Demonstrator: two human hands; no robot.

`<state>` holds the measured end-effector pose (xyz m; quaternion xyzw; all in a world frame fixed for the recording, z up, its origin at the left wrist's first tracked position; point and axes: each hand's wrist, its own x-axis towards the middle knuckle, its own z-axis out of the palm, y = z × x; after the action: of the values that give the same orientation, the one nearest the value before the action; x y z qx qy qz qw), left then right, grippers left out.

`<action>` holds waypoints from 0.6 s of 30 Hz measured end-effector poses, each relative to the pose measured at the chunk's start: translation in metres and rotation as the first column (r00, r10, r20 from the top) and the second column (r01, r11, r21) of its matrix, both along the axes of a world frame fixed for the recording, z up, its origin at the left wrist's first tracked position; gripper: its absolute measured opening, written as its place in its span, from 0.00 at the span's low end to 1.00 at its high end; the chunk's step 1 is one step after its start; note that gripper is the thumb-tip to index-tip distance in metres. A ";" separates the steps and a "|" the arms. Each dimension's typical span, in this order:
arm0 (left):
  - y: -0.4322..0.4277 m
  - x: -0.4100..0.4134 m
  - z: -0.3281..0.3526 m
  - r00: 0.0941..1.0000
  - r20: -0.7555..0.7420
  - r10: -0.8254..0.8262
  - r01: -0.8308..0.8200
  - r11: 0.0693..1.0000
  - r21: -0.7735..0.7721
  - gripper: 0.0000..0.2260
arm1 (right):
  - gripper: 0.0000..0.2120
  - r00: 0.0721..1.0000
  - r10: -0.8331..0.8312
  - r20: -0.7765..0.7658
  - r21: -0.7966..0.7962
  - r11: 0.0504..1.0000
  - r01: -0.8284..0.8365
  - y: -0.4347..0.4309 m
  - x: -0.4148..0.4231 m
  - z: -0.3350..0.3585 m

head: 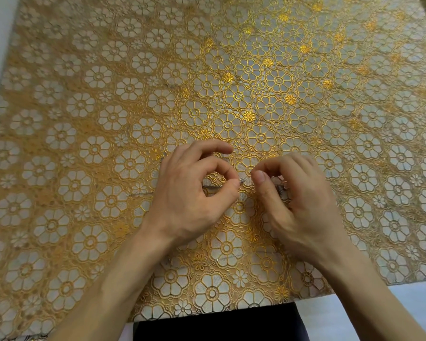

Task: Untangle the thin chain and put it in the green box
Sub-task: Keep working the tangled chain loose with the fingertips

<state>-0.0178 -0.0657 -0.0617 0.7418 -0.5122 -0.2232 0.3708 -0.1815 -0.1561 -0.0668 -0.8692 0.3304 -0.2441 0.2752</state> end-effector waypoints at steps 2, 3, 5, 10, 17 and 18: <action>0.000 0.000 0.000 1.000 -0.004 0.002 -0.002 1.000 0.009 0.08 | 0.06 0.999 -0.029 0.040 -0.014 0.999 0.030 0.001 0.000 0.003; -0.001 0.000 0.000 1.000 -0.006 0.003 -0.003 1.000 0.014 0.09 | 0.05 0.997 -0.034 0.066 -0.019 0.999 0.035 0.002 -0.001 0.005; -0.001 0.001 0.000 1.000 -0.004 0.001 -0.001 1.000 0.028 0.09 | 0.03 0.996 -0.018 0.093 -0.017 1.000 0.019 0.007 -0.003 0.007; -0.001 0.002 0.000 1.000 0.015 -0.023 0.022 0.998 0.056 0.08 | 0.06 0.999 -0.024 0.041 0.046 0.999 0.022 0.013 -0.001 0.002; -0.001 0.004 0.000 0.999 -0.021 -0.029 0.030 0.999 0.042 0.07 | 0.05 0.995 -0.057 0.084 0.177 0.983 0.042 0.013 0.008 0.004; -0.001 0.004 0.000 0.999 -0.025 -0.028 0.029 0.999 0.043 0.07 | 0.05 0.995 -0.057 0.082 0.189 0.981 0.040 0.013 0.008 0.004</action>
<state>-0.0139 -0.0665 -0.0613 0.7394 -0.5135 -0.2484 0.3577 -0.1737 -0.1435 -0.0629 -0.8197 0.3606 -0.2563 0.3638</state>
